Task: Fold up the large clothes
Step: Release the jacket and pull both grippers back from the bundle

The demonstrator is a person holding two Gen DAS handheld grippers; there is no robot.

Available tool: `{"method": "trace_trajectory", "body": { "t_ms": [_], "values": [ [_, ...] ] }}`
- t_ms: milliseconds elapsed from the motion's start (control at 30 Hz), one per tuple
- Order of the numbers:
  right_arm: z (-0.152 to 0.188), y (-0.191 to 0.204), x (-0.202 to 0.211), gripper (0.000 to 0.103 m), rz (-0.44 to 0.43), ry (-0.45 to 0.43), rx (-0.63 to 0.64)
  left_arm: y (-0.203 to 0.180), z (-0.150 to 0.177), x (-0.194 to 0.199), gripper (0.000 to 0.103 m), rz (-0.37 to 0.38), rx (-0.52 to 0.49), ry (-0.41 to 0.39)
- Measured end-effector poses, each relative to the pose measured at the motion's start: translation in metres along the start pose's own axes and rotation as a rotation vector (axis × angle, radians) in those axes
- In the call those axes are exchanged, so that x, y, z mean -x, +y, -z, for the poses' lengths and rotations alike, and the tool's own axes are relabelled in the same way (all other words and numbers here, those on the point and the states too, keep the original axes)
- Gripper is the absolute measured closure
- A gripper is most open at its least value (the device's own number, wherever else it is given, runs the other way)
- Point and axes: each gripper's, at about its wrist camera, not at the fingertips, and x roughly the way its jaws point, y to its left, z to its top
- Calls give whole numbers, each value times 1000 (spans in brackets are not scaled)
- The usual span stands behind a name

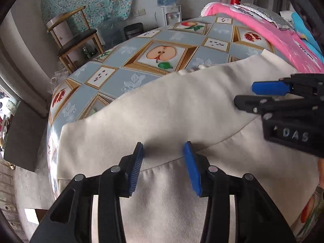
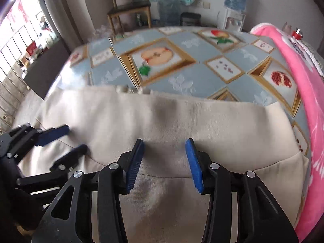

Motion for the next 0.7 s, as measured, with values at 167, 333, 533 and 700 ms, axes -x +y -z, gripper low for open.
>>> {"method": "trace_trajectory", "body": {
  "t_ms": [167,333,533,700],
  "values": [
    [18,-1,38,60,27,-42,-5,19,9,31,59,39,67,-4],
    [68,10,82,55,-42,-102,19,26,51,78,59,148,107,-38],
    [105,30,49,55,10,-50,32,-4,96,58,59,77,63,-17],
    [113,11,97,51,25,-124,-54,14,109,96,59,122,150,-101]
  ]
}}
